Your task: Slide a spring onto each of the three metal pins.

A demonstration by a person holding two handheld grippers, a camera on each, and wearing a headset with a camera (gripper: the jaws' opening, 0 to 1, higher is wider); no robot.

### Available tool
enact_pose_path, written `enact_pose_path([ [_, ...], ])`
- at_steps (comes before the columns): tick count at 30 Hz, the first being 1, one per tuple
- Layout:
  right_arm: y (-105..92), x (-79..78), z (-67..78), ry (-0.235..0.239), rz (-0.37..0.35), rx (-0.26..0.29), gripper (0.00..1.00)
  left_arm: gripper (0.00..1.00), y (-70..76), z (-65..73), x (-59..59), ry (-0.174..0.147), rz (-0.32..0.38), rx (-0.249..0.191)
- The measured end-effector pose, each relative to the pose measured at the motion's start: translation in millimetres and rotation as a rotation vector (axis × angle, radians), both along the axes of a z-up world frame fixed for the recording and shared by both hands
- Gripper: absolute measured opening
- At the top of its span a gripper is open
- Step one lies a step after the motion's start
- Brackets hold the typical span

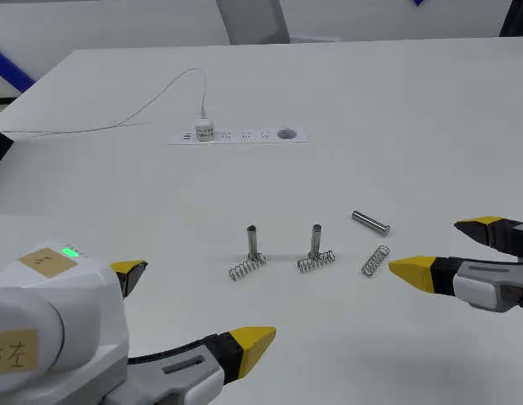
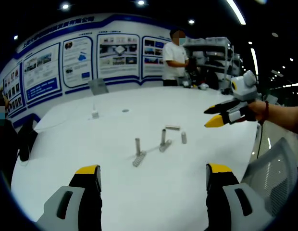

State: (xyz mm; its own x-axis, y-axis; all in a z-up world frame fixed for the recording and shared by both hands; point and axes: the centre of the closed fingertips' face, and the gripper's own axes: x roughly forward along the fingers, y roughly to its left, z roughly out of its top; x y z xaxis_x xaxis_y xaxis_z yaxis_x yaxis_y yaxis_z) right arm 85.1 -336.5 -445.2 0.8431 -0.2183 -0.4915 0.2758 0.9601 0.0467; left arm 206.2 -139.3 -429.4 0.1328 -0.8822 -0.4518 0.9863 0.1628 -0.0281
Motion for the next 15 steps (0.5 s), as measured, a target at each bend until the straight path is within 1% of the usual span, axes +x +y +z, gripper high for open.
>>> enact_pose_path([
  [1, -2.7, 2.0, -0.6, -0.003, 0.001, -0.003, 0.67, 0.92, -0.6, -0.6, 0.0, 0.0, 0.0, 0.0],
  [3, -9.2, 6.9, -5.1, 0.012, 0.003, -0.002, 0.66, 0.92, -2.2, -2.0, -0.3, 0.002, -0.001, -0.001],
  [5, -15.6, 11.7, -7.5, 0.02, 0.011, -0.023, 0.63, 0.92, -3.9, -3.1, -1.5, 0.006, -0.004, 0.0],
  [8, -23.1, 19.5, -11.4, 0.03, 0.014, -0.014, 0.61, 0.92, -5.2, -5.6, -2.4, 0.006, -0.01, 0.004],
  [13, -32.1, 35.0, -17.7, 0.045, 0.039, -0.024, 0.57, 0.91, -6.1, -10.6, -4.3, 0.01, -0.02, 0.014],
  [15, -35.4, 39.9, -22.5, 0.07, 0.05, -0.031, 0.54, 0.91, -6.2, -12.1, -4.7, 0.013, -0.023, 0.017],
])
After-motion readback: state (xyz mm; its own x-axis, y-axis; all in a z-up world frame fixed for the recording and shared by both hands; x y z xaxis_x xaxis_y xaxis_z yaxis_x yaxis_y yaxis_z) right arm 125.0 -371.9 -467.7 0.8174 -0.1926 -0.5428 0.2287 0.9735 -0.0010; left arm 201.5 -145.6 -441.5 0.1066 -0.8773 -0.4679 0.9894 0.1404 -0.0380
